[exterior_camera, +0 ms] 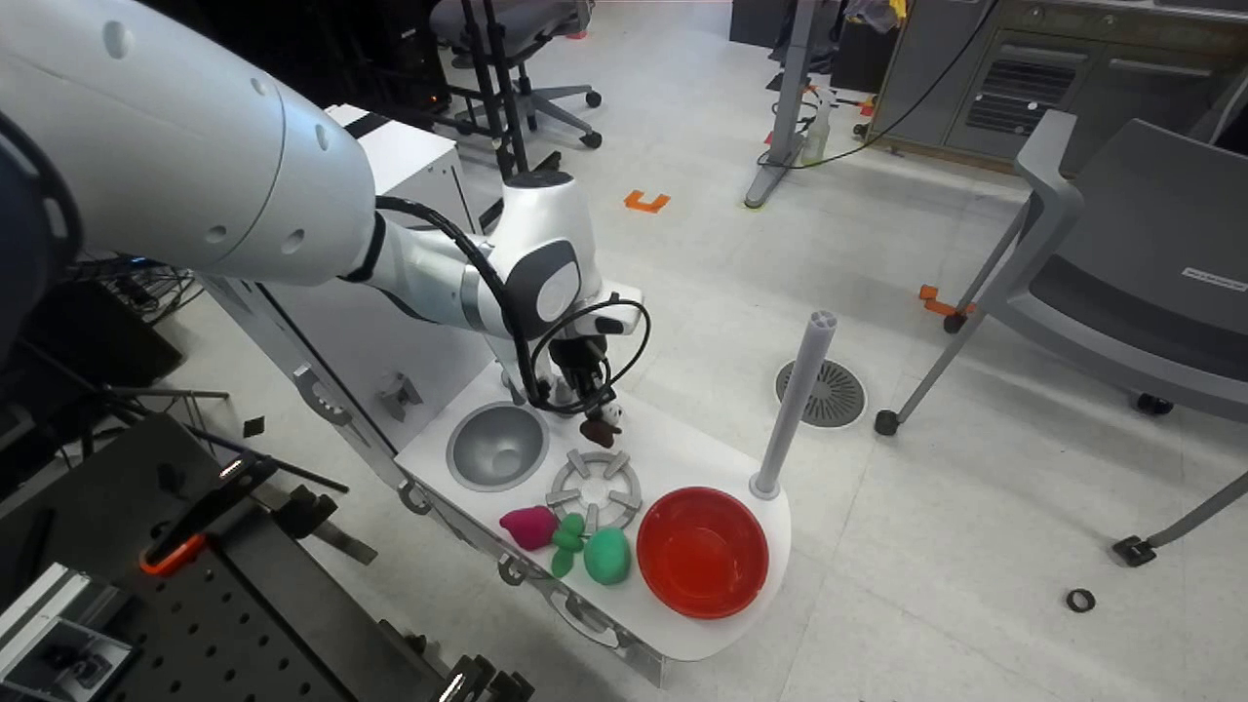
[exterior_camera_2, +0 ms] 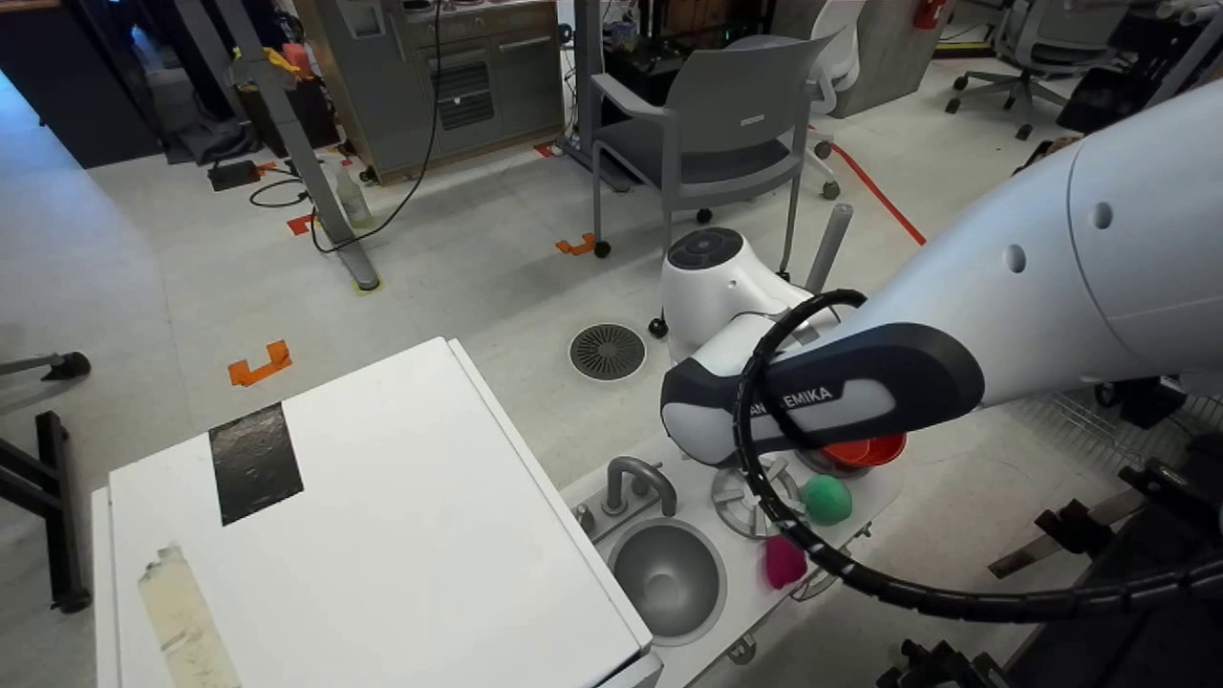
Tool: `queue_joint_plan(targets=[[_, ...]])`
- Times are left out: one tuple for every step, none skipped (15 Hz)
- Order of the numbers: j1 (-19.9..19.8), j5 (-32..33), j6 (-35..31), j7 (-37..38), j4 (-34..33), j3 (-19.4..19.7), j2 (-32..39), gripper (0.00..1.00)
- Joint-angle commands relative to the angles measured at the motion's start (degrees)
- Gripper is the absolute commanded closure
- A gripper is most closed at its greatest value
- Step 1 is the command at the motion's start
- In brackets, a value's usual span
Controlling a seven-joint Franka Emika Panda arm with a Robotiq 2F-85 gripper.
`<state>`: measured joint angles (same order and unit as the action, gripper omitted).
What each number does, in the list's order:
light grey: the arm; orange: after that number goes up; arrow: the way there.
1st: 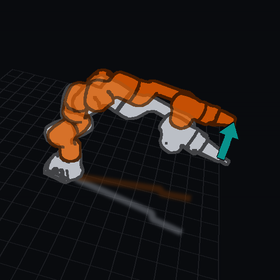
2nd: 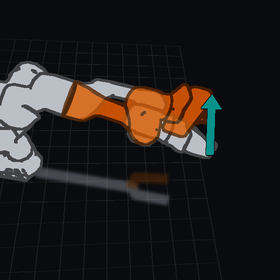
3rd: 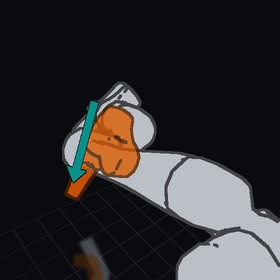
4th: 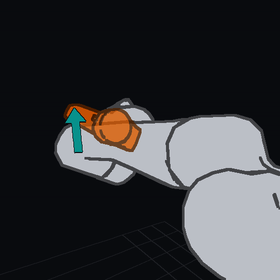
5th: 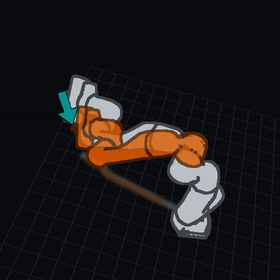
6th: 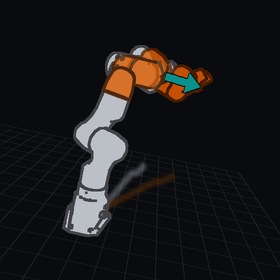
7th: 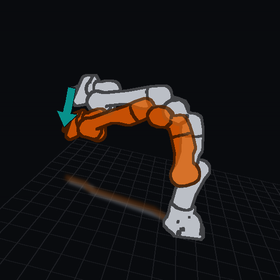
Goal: Pick up the bear plush toy and drop it on the stove
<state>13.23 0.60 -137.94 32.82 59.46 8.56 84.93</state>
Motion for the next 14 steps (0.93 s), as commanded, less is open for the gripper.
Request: queue_joint_plan(targets=[[-0.77,-1.00,1.45,1.82,-1.98,-0.98,1.04,0.99],[-0.81,-1.11,1.22,2.30,-1.16,-1.23,0.61,0.99],[-1.13,-1.44,1.09,2.70,-0.17,-1.73,0.08,0.99],[-1.24,-1.61,1.44,3.20,-0.09,-1.82,0.09,0.99],[-1.84,-2.33,1.95,3.40,-0.19,-2.64,0.09,0.99],[-2.31,-3.00,2.50,3.49,-0.38,-3.35,0.11,0.99],[-4.03,-4.77,4.04,1.51,-1.14,-6.08,0.11,0.99],[-4.91,-5.94,4.73,0.15,-1.32,-7.81,0.11,0.99],[-5.59,-7.05,5.22,-1.47,-1.27,-9.69,0.10,0.99],[-6.21,-8.23,5.71,-3.02,-1.18,-11.36,0.20,0.99],[-6.83,-9.52,6.61,-4.38,-1.64,-12.82,0.70,0.99],[-6.93,-10.53,7.22,-4.44,-1.36,-13.15,0.71,0.99],[-6.79,-11.20,7.45,-3.98,-0.68,-12.85,0.51,0.99],[-6.60,-11.60,7.74,-3.22,-0.35,-12.22,0.45,0.99]])
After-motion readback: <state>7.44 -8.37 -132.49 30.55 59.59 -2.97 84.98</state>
